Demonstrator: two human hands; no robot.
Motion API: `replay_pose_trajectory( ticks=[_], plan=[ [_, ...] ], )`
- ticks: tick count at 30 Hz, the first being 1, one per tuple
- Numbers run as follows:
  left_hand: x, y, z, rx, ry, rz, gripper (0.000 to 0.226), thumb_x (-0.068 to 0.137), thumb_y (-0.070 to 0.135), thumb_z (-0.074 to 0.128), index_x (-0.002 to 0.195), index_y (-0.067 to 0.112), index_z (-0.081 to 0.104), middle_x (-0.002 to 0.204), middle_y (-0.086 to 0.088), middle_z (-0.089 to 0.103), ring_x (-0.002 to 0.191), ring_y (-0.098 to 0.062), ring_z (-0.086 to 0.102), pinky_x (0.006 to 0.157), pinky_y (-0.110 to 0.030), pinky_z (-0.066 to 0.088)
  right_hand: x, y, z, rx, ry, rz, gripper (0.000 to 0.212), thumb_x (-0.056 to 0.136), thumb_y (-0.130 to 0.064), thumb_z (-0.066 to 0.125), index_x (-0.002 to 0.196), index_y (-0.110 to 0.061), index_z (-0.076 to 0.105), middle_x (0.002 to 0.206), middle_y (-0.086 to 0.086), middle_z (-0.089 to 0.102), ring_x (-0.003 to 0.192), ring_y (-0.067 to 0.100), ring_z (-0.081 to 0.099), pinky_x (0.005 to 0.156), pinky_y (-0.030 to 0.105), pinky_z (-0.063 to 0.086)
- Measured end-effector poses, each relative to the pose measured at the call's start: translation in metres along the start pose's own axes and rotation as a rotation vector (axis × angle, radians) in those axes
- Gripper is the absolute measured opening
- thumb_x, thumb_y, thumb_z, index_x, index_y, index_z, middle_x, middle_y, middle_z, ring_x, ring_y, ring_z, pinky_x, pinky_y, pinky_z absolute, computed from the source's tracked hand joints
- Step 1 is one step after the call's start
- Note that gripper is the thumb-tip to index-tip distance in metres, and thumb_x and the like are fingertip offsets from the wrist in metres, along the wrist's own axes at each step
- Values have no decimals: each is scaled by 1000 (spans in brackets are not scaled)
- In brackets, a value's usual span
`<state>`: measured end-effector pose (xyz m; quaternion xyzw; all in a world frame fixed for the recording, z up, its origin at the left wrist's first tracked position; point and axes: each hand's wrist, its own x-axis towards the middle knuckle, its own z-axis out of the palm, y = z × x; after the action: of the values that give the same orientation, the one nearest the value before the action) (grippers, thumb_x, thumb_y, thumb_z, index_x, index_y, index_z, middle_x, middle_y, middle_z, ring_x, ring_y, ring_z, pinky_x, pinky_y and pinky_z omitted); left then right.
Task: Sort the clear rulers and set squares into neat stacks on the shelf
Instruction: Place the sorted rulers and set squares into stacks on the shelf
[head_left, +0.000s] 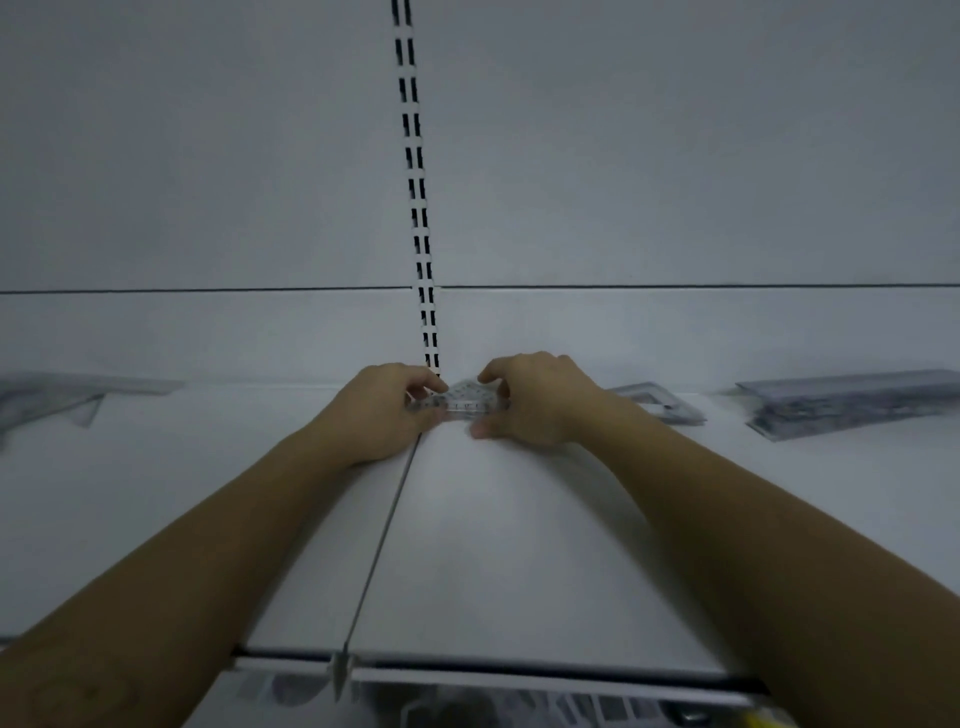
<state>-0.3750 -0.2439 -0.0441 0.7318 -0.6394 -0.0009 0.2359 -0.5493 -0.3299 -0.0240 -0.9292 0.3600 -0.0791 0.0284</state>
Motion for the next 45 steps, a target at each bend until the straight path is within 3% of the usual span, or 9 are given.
replay_pose_trajectory(
  ticks=[2,5,12,17,28,34,41,43,45],
  plan=[
    [-1,0,0,-15,25,4,23,85,28,68,108,27,69,96,4,64,88,-13,59,80,-24,45,2,-3,3,-10,75,-16,49,88,-43,61,132,-25,51,124,-2,61,114,21,53,98,36,34],
    [-1,-1,1,-46,35,-2,23,84,27,69,108,26,69,92,4,65,86,-12,60,76,-21,43,4,-6,4,-19,66,-2,42,90,-38,59,130,-24,53,122,-1,62,113,22,53,96,36,36],
    [-10,-3,-16,32,19,10,46,84,50,63,124,27,59,119,1,57,108,-17,55,93,-34,46,2,-25,-18,-4,63,11,64,84,-51,63,139,-25,44,135,0,54,120,22,52,98,35,42],
    [-37,-40,-57,218,77,-27,48,87,51,57,130,32,52,134,2,51,123,-19,46,102,-40,38,5,-78,-35,5,13,-104,72,81,-49,67,143,-29,36,141,1,45,124,22,47,102,35,39],
    [-156,-222,-144,202,236,-330,45,86,46,58,124,24,57,129,0,57,118,-20,50,99,-33,39,53,-259,1,68,-148,-331,69,88,-50,61,146,-29,31,145,3,36,128,24,42,103,34,36],
    [-203,-309,-183,285,288,-559,54,88,45,56,135,21,48,138,-6,48,127,-26,40,104,-42,35,88,-339,25,74,-168,-393,65,88,-50,60,144,-28,36,147,4,37,131,24,41,105,35,34],
    [-208,-364,-206,332,231,-801,53,92,46,44,136,17,43,138,-11,45,126,-32,39,103,-48,31,128,-409,53,-3,-163,-419,68,90,-56,51,148,-26,31,153,5,33,137,26,35,112,42,29],
    [-206,-365,-203,386,201,-819,46,94,44,39,129,15,48,131,-12,49,122,-32,42,100,-47,31,138,-415,58,-20,-164,-401,72,90,-61,47,150,-25,27,155,3,31,139,26,33,114,44,26],
    [-206,-364,-200,424,220,-790,41,96,40,38,127,17,50,128,-11,50,120,-31,43,98,-46,31,142,-414,63,33,-142,-391,72,88,-63,49,146,-23,36,149,5,41,133,26,40,110,41,33]
  ],
)
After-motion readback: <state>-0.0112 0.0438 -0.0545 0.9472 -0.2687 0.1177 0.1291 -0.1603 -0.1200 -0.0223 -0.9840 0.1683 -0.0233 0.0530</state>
